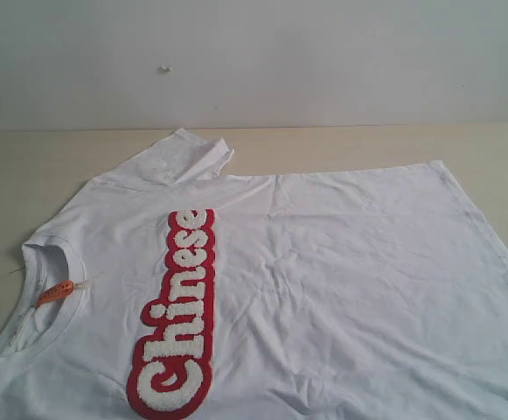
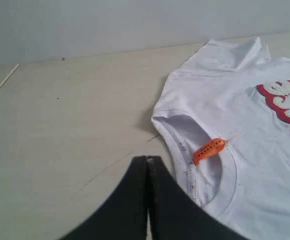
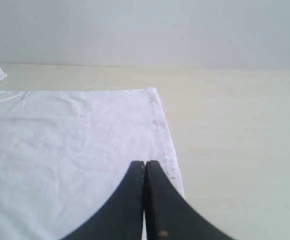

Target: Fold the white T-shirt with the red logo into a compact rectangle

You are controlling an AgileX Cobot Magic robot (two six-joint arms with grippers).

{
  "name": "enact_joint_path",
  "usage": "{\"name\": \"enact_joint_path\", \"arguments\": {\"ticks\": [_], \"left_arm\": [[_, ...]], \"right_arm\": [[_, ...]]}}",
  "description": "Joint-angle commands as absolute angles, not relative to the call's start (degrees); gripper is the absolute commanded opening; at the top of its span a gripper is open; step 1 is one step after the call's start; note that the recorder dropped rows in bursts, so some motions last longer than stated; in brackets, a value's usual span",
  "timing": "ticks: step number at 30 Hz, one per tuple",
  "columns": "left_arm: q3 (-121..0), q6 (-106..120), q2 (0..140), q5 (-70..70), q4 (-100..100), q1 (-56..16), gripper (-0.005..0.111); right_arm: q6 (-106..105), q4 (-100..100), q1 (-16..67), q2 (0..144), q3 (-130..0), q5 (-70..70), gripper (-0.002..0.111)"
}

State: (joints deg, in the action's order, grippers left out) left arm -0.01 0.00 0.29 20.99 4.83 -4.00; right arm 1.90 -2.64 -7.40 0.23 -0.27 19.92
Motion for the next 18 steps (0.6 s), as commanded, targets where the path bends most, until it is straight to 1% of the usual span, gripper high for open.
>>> {"name": "enact_joint_path", "arguments": {"ticks": [1,3,6,11,13,18], "left_arm": [[0.0,0.35,0.0,20.67,5.7,-3.91,0.0],[0.0,1.34,0.0,19.69,9.47,-3.91,0.0],[0.0,1.22,0.0,14.27,8.29,-3.91,0.0],[0.0,0.81,0.0,3.16,-4.84,-3.91,0.0],[0.0,0.81,0.0,-1.97,-5.59,-3.91,0.0],[0.0,-12.0,0.0,-14.34,-8.25,-3.91,0.0]], "right_arm": [[1.64,-2.94,-7.29,0.0,0.0,18.72,0.0],[1.54,-4.12,-7.29,0.0,0.0,16.86,0.0],[1.54,-3.2,-7.29,0.0,0.0,11.62,0.0],[1.7,0.0,-7.29,0.0,0.0,2.88,0.0],[1.7,0.49,-7.29,0.0,0.0,0.93,0.0],[6.01,0.49,-7.29,0.0,0.0,-11.98,0.0]]}}
